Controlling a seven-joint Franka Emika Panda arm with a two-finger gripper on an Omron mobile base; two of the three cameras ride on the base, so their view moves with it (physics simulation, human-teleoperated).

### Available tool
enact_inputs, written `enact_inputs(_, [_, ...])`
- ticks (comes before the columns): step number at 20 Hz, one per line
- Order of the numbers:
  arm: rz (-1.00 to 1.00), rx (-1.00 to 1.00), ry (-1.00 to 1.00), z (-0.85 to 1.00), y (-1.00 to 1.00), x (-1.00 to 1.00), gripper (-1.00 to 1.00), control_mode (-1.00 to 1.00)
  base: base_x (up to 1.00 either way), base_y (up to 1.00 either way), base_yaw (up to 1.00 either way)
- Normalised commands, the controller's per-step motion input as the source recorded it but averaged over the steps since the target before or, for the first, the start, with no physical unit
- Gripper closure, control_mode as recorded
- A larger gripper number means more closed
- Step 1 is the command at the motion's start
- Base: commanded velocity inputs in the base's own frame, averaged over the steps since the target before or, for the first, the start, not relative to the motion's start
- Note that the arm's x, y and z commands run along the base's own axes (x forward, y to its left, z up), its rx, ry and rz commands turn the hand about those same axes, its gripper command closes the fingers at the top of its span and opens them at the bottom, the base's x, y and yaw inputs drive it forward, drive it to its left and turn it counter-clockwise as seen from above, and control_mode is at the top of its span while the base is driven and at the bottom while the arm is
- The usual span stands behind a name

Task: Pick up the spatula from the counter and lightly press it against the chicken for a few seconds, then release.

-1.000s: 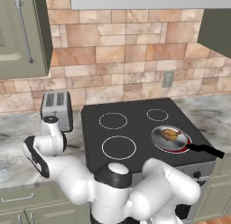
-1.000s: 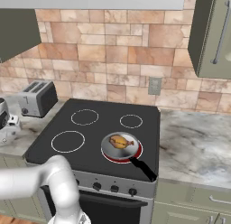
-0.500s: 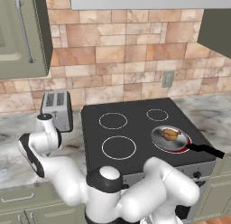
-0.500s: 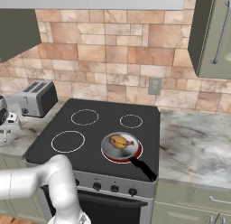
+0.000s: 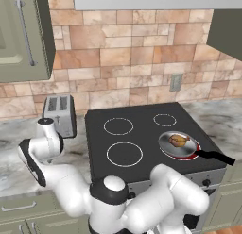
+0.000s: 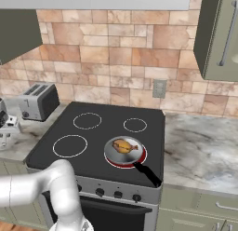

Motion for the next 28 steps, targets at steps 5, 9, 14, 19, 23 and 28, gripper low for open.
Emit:
enact_inputs(5, [0.0, 0.0, -0.05, 0.17, -0.3, -0.31, 1.0, -1.0, 0.0, 0.0, 0.0])
enact_inputs(9, [0.0, 0.0, -0.04, 0.25, -0.48, -0.31, 1.0, -1.0, 0.0, 0.0, 0.0])
enact_inputs(14, [0.0, 0.0, -0.03, 0.27, -0.6, -0.27, 1.0, -1.0, 0.0, 0.0, 0.0])
enact_inputs(19, [-0.03, 0.0, -0.02, 0.33, -0.71, -0.27, 1.0, -1.0, 0.0, 0.0, 0.0])
enact_inputs(23, [-0.04, 0.0, -0.03, 0.33, -0.73, -0.25, 1.0, -1.0, 0.0, 0.0, 0.0])
enact_inputs(28, [-0.07, 0.01, 0.0, 0.2, -0.69, -0.18, 1.0, -1.0, 0.0, 0.0, 0.0])
